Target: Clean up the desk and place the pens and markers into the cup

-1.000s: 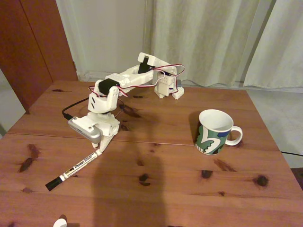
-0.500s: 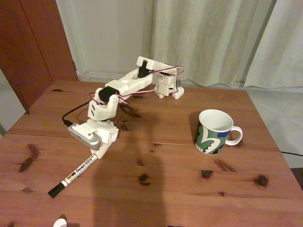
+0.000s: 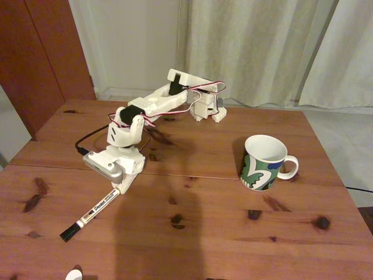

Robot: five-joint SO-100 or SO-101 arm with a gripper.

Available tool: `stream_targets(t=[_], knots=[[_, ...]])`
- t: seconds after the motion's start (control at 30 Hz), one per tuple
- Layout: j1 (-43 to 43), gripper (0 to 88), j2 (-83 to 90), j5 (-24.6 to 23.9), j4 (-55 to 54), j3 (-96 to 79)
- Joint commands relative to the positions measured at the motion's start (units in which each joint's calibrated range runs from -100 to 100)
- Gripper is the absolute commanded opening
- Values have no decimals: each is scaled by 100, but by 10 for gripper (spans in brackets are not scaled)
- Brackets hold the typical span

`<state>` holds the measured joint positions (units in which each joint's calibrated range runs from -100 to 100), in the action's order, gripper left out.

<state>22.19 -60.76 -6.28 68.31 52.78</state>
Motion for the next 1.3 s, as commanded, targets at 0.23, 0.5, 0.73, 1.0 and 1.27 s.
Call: stream_targets(t=[0.23,0.5,0.73,1.0,1.27], knots=[[126,9,1645,476,2446,159],[126,9,2315,649,3134,-129],[174,9,3432,790,3134,-1220],[214,9,5361,1057,3100,-3303],[150,9,7197,1188,3100,-4403]])
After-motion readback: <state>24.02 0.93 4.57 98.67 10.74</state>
